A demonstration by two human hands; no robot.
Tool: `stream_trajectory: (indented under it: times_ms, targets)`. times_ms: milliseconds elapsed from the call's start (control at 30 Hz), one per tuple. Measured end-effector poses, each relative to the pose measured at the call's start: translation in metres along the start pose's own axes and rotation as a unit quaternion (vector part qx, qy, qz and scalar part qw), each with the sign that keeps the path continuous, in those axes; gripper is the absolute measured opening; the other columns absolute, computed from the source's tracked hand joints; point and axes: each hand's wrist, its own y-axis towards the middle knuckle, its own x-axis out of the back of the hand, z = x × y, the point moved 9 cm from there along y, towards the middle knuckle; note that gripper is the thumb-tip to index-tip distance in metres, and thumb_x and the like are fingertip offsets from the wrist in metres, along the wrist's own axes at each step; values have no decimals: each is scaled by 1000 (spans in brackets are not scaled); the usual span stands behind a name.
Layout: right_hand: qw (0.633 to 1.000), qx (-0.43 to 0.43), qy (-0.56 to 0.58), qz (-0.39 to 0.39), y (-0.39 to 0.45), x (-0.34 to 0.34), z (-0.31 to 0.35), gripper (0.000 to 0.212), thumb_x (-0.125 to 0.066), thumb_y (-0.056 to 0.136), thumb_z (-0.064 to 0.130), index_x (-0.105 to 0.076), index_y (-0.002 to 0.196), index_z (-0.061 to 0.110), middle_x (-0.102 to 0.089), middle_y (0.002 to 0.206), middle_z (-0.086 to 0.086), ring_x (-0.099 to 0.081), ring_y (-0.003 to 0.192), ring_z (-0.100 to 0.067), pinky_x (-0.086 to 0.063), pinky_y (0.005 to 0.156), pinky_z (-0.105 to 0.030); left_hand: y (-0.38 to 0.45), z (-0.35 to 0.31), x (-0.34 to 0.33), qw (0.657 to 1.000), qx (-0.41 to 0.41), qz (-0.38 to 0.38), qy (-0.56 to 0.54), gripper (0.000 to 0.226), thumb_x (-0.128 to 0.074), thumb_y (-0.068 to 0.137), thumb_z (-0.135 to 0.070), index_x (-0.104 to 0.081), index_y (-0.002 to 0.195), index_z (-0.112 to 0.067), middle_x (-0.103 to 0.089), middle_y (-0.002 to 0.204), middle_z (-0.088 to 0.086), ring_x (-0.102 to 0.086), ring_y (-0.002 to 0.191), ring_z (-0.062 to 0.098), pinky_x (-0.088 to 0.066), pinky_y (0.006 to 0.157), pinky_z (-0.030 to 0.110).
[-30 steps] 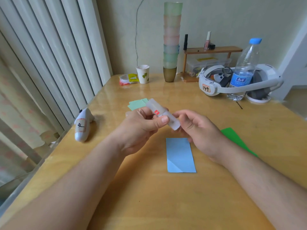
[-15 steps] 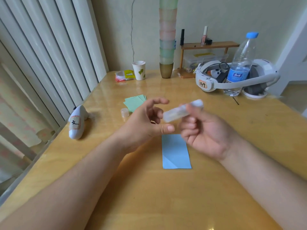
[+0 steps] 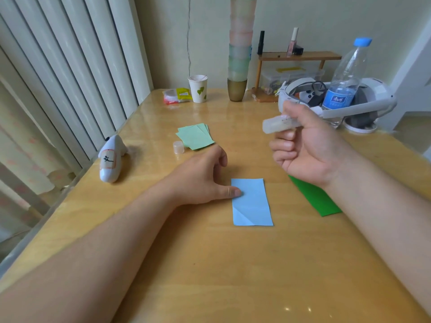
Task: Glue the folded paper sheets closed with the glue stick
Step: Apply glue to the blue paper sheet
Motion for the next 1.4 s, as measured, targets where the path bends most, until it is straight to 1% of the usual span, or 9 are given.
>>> stream_trajectory:
  times_ms: [167,233,367,533,667,767,967,1200,1400]
  targets:
    - [986,96,-135,-36,13,3,-12,34,-69,96,22,-50,68,25,-32,58,0,-26,52,-14,-13,49,-27,-1,5,2,999,11,-12,-36,61,-90,73,-53,-41,102,-30,-58,94,-8,-50,76,1,-41,64,17]
    - [968,140,-203,-53,13,7,-12,29,-71,95,17,-54,72,23,-33,60,-4,-27,51,-16,-17,47,-25,1,5,3,999,13,-14,-36,64,-90,72,-54,-41,104,-30,-58,95,-8,-50,77,1,-41,65,17]
    - [925,202,-315,-64,11,6,-12,22,-79,82,28,-61,71,21,-46,56,8,-39,54,-15,-33,53,-28,1,5,0,1000,16,-4,-14,72,-91,67,-59,-40,109,-30,-55,103,-8,-54,94,10,-50,79,30]
    - [878,217,-419,-79,10,-1,-20,32,-81,82,36,-62,79,11,-50,57,10,-44,56,-14,-39,56,-33,2,3,-1,1000,13,-3,-5,73,-91,67,-60,-40,110,-30,-52,104,-9,-52,95,12,-49,80,33]
    - [866,204,-453,-53,11,-5,-26,41,-84,80,44,-62,79,10,-57,62,3,-48,58,-13,-42,59,-36,1,3,-1,1000,11,-8,9,76,-90,65,-61,-40,112,-29,-49,106,-15,-49,101,15,-47,85,34]
    - [866,200,-456,-47,11,-5,-29,39,-85,78,45,-63,77,13,-60,61,6,-52,58,-11,-46,59,-38,1,5,0,999,27,-11,41,79,-88,63,-67,-40,115,-31,-43,106,-21,-43,111,17,-42,90,33]
    - [846,198,-491,-67,13,-3,-29,42,-87,74,50,-64,77,14,-67,67,-1,-57,61,-13,-56,63,-48,3,7,0,994,60,1,96,80,-80,62,-79,-41,114,-33,-51,114,-12,-41,113,20,-38,98,37]
    - [835,193,-512,-64,14,-5,-33,49,-87,73,51,-65,81,8,-68,74,-9,-51,60,-11,-45,57,-34,4,8,0,993,61,0,104,79,-78,62,-81,-42,113,-33,-52,115,-13,-41,111,19,-34,93,35]
    - [835,183,-515,-61,14,-7,-35,43,-89,73,50,-68,79,13,-71,71,-3,-57,61,-11,-48,59,-34,4,8,0,993,63,2,103,78,-78,62,-81,-43,113,-33,-51,114,-14,-40,110,18,-33,92,35]
